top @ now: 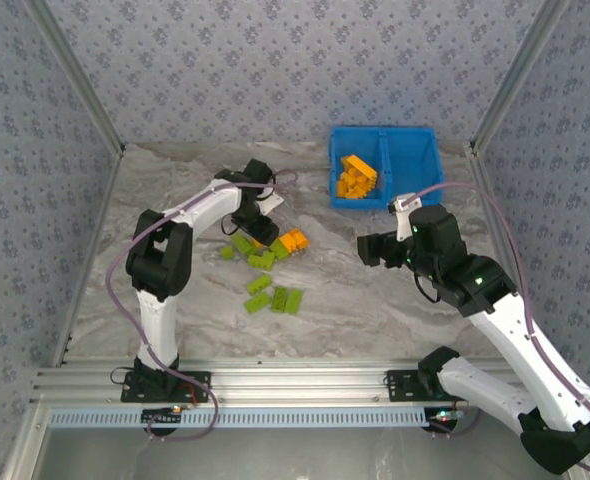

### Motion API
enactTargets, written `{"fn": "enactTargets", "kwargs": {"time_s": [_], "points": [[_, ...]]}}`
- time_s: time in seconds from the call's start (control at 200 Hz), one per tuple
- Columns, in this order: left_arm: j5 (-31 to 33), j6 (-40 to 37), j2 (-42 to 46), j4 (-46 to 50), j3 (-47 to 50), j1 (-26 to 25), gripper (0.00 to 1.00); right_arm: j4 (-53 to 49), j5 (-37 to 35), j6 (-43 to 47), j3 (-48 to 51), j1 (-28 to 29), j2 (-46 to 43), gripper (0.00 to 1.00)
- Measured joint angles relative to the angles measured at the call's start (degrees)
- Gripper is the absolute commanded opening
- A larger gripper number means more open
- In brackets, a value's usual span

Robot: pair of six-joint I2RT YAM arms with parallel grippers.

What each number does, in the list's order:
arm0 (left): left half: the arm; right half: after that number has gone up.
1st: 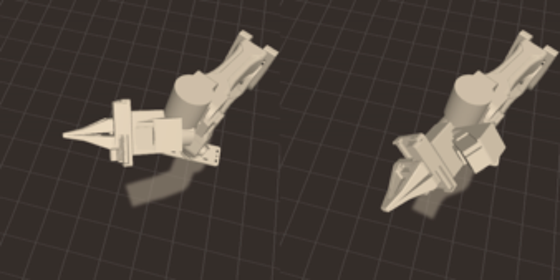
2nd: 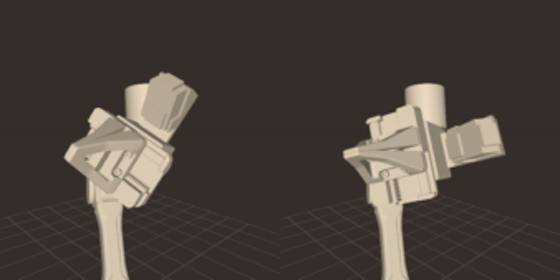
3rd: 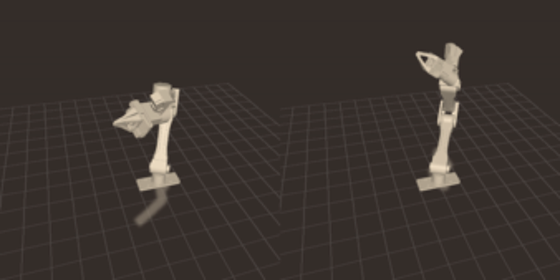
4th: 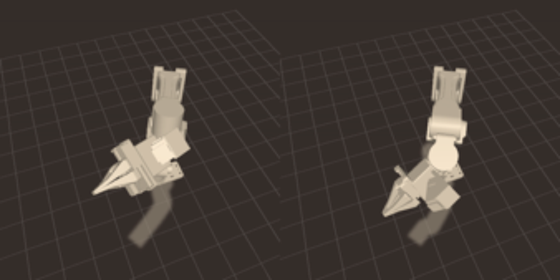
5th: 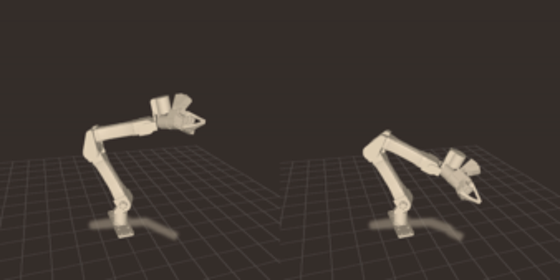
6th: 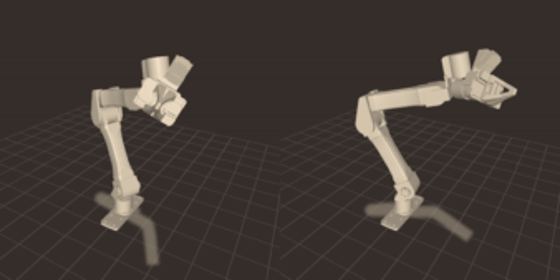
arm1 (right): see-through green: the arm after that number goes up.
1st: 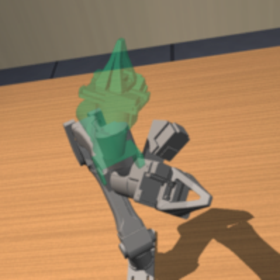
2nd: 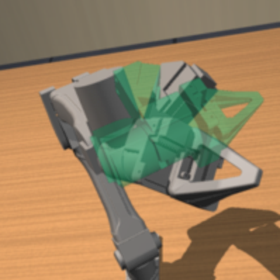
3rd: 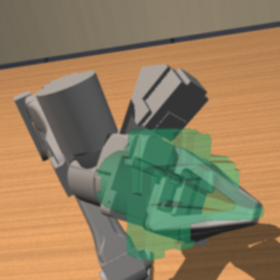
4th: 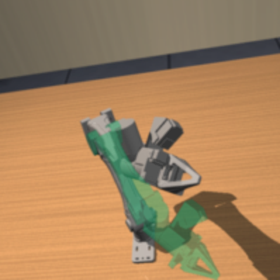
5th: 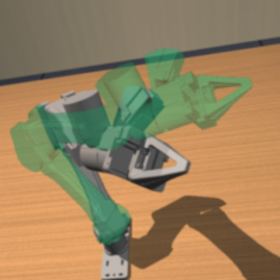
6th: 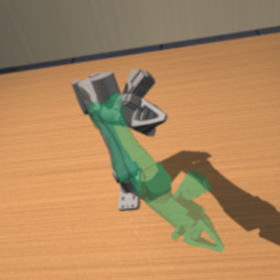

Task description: Sort the legos into containers by color

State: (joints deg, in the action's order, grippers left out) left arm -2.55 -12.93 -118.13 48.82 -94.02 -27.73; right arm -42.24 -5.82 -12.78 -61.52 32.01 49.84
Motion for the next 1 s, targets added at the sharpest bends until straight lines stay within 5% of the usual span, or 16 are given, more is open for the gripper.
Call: {"fn": "enactTargets", "kwargs": {"time_s": [0.295,0.999], "points": [[-2.71,-4.26,-4.39,3.74,-1.79,1.55,0.66,-0.37,-0.85,-0.17,0.00,-0.15,0.20,0.93],[-8.24,-2.01,-5.49,-2.82,-1.75,2.60,0.24,-2.43,-3.78,-3.67,0.00,-0.17,-0.17,0.94]]}}
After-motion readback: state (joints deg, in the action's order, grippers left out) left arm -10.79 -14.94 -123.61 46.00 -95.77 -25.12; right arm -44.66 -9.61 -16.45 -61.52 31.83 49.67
